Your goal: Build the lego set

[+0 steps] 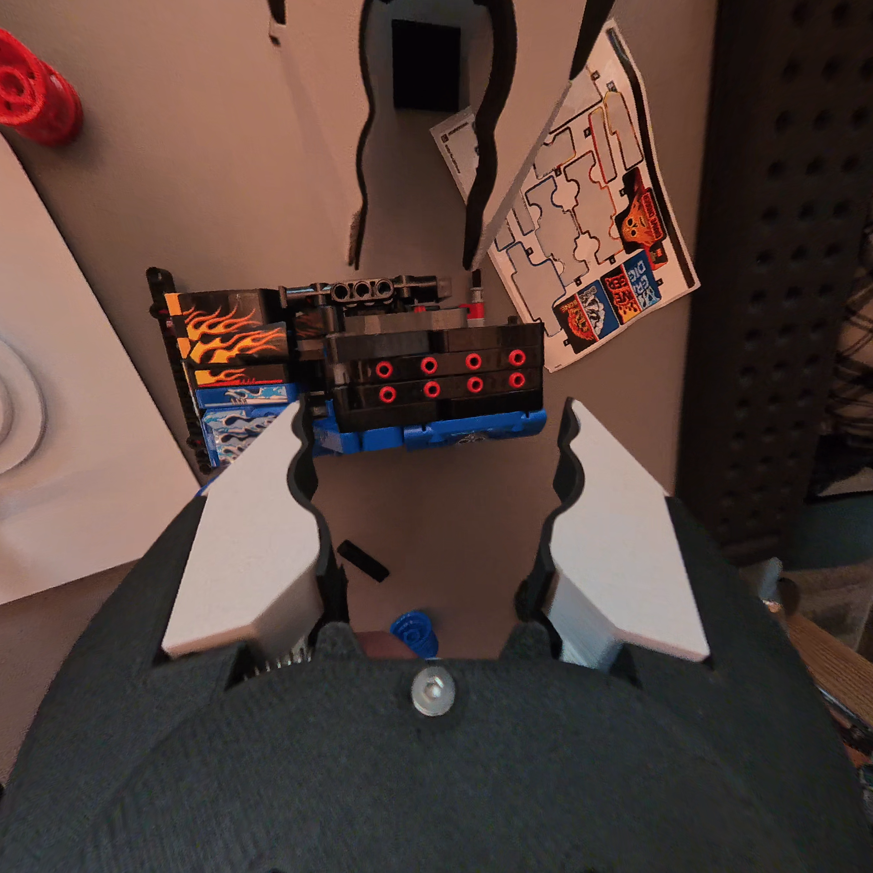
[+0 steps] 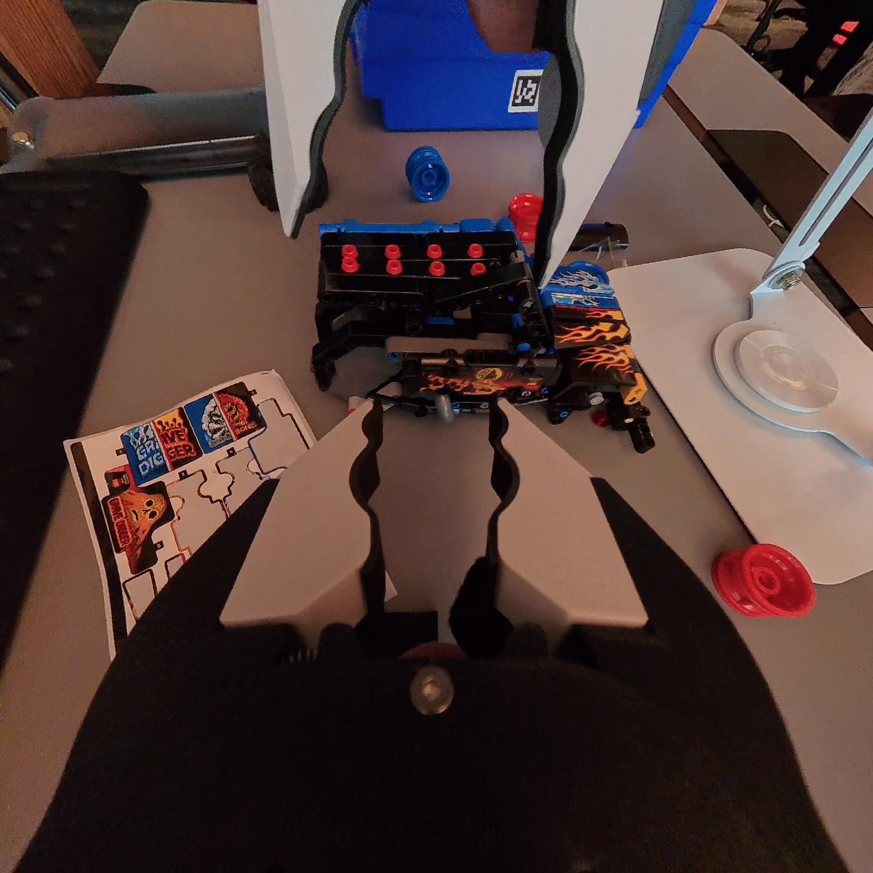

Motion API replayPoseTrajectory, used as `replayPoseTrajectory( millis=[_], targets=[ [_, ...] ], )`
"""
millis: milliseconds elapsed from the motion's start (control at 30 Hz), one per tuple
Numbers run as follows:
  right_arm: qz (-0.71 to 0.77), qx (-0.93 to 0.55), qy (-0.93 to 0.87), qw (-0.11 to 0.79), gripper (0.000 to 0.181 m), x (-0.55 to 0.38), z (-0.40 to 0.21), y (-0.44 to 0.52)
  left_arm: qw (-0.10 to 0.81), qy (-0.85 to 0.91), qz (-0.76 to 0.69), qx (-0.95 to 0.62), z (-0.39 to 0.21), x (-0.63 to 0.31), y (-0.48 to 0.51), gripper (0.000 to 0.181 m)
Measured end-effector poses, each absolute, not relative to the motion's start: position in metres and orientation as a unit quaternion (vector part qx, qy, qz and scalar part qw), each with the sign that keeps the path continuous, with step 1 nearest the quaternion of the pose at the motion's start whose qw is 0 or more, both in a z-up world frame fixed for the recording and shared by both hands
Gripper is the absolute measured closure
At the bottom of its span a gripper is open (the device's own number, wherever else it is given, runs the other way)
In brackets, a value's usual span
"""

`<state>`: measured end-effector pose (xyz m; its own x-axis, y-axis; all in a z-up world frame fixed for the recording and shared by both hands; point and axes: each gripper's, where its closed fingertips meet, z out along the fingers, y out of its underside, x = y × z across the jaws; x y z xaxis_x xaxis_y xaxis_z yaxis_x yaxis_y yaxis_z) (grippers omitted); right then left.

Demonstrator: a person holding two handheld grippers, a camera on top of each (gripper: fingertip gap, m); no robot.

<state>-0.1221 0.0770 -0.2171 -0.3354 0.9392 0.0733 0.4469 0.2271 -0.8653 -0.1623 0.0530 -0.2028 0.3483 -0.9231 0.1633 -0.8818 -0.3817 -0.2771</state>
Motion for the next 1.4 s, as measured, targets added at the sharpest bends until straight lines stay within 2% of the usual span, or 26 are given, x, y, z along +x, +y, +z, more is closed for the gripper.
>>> replayPoseTrajectory(
  millis=[167,400,1400],
  targets=[
    [0.399,-0.482,-0.714,0.315,0.138,-0.124,-0.215,0.074,0.07,0.549,-0.199,-0.809,-0.194,-0.152,0.051,0.087],
    [0.405,-0.485,-0.709,0.313,0.138,-0.127,-0.216,0.072,0.034,0.54,-0.198,-0.817,-0.202,-0.154,0.048,0.088],
    [0.44,-0.501,-0.685,0.295,0.136,-0.131,-0.213,0.072,0.046,0.544,-0.216,-0.809,-0.197,-0.143,0.045,0.109]
  ],
)
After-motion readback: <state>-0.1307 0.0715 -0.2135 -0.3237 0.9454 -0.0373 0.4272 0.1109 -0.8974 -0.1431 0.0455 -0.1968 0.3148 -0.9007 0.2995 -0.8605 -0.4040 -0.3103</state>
